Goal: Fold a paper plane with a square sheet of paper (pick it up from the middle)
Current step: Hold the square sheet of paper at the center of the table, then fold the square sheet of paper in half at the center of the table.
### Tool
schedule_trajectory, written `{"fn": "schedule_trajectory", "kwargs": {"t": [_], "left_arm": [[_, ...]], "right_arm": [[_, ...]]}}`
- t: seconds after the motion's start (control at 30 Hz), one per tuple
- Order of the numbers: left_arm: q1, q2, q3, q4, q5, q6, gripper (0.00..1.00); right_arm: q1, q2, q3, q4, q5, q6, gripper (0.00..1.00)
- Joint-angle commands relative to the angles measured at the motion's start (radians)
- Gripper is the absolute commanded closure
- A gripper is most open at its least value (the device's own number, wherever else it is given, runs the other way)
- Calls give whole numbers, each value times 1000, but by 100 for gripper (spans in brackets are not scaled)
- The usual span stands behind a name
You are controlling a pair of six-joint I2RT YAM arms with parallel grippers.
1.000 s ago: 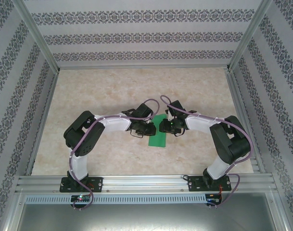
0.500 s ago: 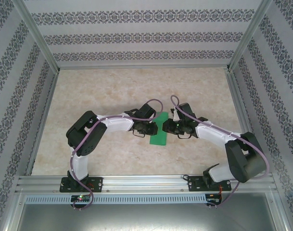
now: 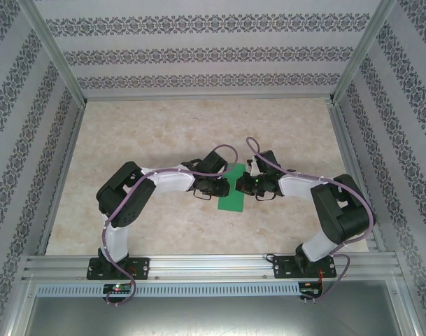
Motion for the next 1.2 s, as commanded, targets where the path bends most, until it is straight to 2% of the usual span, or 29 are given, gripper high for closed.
{"fn": "schedule_trajectory", "kwargs": {"t": [0.0,0.33,0.5,0.67,0.9,1.17], "left_arm": [[-7,92,-73,-153,-108,28,77],[-7,97,-65,-167,-104,39,76],[-7,99,-65,-172,-99,41,76],[-7,101,-61,-177,-98,41,76],[-7,113,-53,-181,-94,47,76],[-8,114,-46,-198,-100,58,77]], "right_arm": [[-15,25,-10,-5,13,-47,95],[-50,82,-24,-51,75,-116,95],[-37,-7,-26,-24,5,-76,95],[27,-48,-39,17,-49,-7,95],[42,-14,-75,-11,-31,-27,96],[37,-47,-100,-141,51,-97,96]]}}
